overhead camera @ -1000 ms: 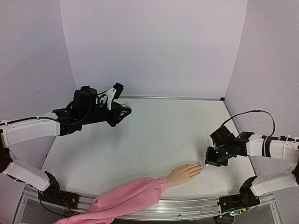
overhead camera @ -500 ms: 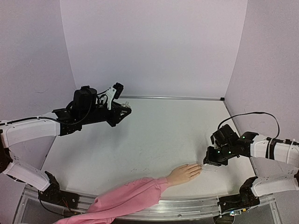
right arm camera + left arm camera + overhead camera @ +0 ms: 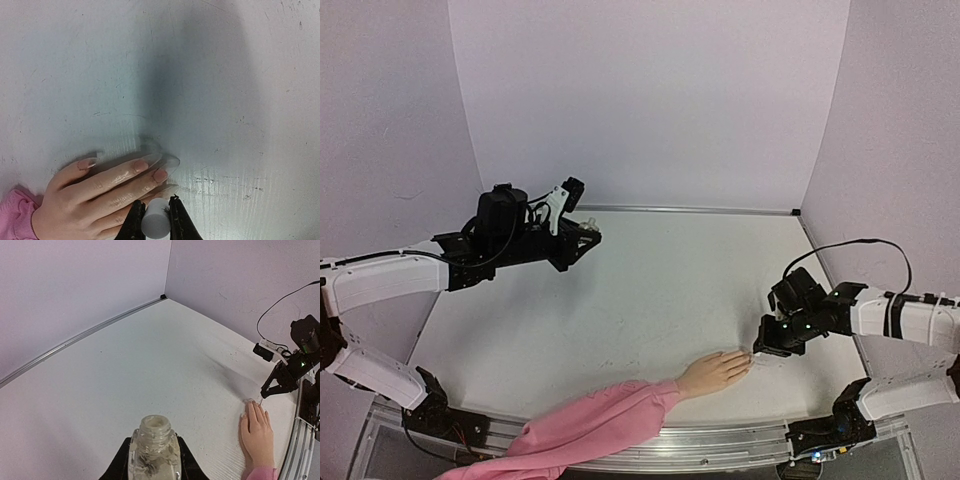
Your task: Paint the nails
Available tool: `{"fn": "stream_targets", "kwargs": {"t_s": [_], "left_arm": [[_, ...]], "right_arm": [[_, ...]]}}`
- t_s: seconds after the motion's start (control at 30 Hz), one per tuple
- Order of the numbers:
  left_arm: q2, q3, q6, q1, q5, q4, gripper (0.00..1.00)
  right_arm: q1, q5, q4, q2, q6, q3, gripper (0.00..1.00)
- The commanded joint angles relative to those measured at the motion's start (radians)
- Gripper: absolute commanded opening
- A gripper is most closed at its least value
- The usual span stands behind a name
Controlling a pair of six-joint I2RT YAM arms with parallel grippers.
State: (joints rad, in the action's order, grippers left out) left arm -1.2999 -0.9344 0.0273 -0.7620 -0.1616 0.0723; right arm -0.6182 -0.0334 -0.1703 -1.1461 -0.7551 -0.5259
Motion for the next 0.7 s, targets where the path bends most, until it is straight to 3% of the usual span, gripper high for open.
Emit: {"fn": "stream_targets", "kwargs": {"t_s": [0.0,0.67], "left_arm": [[0.038,-0.004,0.009,0.006,0.0,0.067,0.0],[0.026,-0.014,0.002,0.006,0.004,0.067,0.0]], "right_arm": [[-0.005,0.015,-0.018,-0.013,-0.005,-0.011,0.0],[-0.006,0.073,-0.047,-0.056,-0.035,-0.017,0.0]]}}
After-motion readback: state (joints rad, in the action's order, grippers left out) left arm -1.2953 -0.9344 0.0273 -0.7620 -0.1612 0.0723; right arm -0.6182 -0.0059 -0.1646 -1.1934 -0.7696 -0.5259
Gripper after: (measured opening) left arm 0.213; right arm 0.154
